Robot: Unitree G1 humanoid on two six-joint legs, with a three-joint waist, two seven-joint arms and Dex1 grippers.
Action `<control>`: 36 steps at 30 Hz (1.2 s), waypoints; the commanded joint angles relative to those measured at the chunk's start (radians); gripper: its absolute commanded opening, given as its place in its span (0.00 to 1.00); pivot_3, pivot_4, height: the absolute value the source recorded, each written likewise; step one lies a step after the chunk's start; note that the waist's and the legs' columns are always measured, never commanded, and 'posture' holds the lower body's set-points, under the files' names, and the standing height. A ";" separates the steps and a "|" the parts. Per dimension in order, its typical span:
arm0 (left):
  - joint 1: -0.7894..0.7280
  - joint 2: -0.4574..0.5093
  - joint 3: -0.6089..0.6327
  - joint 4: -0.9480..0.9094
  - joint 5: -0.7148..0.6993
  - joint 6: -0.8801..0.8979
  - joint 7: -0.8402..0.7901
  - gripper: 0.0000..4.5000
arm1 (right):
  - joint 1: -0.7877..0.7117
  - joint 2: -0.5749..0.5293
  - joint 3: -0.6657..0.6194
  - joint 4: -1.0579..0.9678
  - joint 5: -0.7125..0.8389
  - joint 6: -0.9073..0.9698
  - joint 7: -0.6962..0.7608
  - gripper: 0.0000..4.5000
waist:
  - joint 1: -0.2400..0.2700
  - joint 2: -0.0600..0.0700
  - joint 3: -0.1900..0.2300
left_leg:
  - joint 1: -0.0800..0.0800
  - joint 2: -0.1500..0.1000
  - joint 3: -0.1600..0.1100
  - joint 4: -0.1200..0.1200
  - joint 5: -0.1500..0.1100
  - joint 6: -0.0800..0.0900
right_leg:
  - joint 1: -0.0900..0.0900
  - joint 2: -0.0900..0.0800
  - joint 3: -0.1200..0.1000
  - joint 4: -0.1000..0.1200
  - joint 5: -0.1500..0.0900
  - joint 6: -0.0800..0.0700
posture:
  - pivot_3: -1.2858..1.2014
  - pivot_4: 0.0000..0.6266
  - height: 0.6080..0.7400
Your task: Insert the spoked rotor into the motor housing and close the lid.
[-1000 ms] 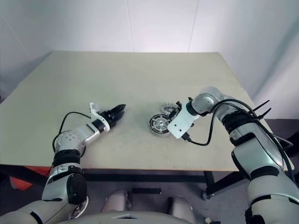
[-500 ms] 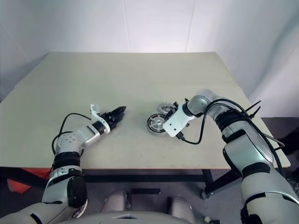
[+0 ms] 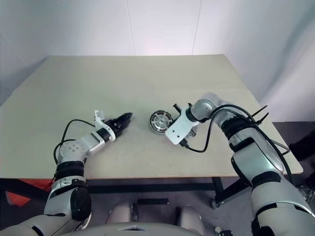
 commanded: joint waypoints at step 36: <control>-0.028 0.036 -0.085 0.006 0.030 -0.036 -0.071 0.61 | 0.288 0.095 -0.670 -0.657 0.615 1.919 -0.153 0.48 | 0.029 -0.001 0.001 | 0.004 -0.001 -0.001 -0.005 0.002 -0.003 | 0.003 0.000 0.000 -0.003 0.000 0.000 | 0.52 0.00 1.00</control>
